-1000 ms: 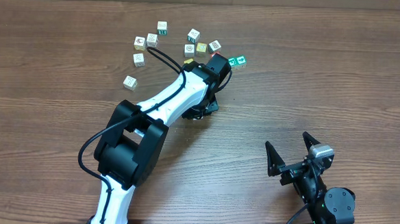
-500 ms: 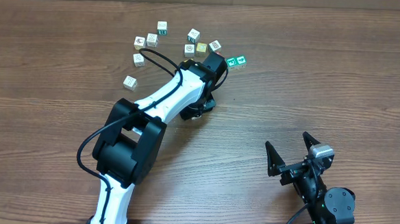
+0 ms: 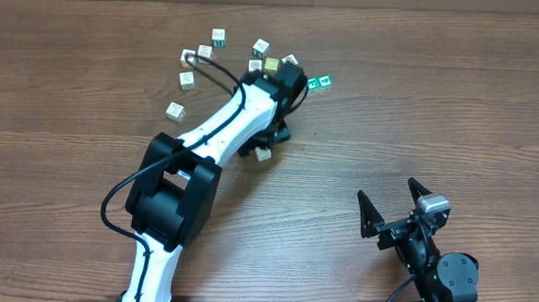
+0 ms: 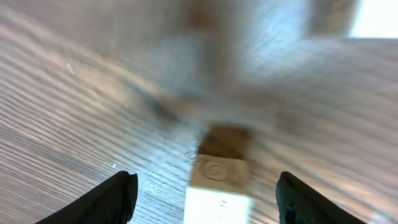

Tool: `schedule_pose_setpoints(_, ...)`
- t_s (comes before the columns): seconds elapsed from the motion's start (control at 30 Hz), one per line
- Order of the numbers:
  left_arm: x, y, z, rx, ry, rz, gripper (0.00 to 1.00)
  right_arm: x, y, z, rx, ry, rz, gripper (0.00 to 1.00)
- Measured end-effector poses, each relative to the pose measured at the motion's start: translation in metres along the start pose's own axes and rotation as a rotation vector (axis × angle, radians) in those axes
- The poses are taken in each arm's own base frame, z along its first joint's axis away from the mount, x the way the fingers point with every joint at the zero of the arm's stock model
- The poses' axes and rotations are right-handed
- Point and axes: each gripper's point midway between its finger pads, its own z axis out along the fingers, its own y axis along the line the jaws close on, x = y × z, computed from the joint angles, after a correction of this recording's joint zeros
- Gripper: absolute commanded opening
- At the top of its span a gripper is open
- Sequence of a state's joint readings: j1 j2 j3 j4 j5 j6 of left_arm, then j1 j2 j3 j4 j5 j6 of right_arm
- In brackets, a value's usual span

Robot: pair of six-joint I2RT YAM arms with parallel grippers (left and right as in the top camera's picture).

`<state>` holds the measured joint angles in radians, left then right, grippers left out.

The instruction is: Form a circle

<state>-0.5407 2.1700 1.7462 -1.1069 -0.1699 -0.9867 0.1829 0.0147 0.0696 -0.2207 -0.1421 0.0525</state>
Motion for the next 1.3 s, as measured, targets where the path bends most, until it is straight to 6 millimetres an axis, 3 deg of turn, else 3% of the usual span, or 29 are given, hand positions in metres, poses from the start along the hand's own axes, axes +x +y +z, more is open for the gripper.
schedule_pose_setpoints(0.1, -0.025, -0.017, -0.032, 0.056, -0.081, 0.028, 0.82, 0.000, 0.000, 0.000, 0.000, 0.000, 0.000, 1.00)
schedule_pose_setpoints(0.2, -0.050, -0.039, -0.063, 0.143, -0.173, 0.052, 0.80, 0.000, 0.000, 0.000, 0.000, 0.000, 0.000, 1.00)
schedule_pose_setpoints(0.33, -0.066, -0.054, -0.077, 0.205, -0.241, 0.072, 0.79, 0.000, 0.000, 0.000, 0.000, 0.000, 0.000, 1.00)
schedule_pose_setpoints(0.5, -0.074, -0.050, -0.064, 0.194, -0.226, 0.055, 0.79, 0.000, 0.000, 0.000, 0.000, 0.000, 0.000, 1.00)
schedule_pose_setpoints(0.8, -0.080, -0.038, 0.000, 0.139, -0.102, 0.017, 0.78, 0.000, 0.000, 0.000, 0.000, 0.000, 0.000, 1.00)
schedule_pose_setpoints(1.3, -0.077, -0.066, -0.004, 0.216, -0.138, 0.029, 0.74, 0.000, 0.000, 0.000, 0.000, 0.000, 0.000, 1.00)
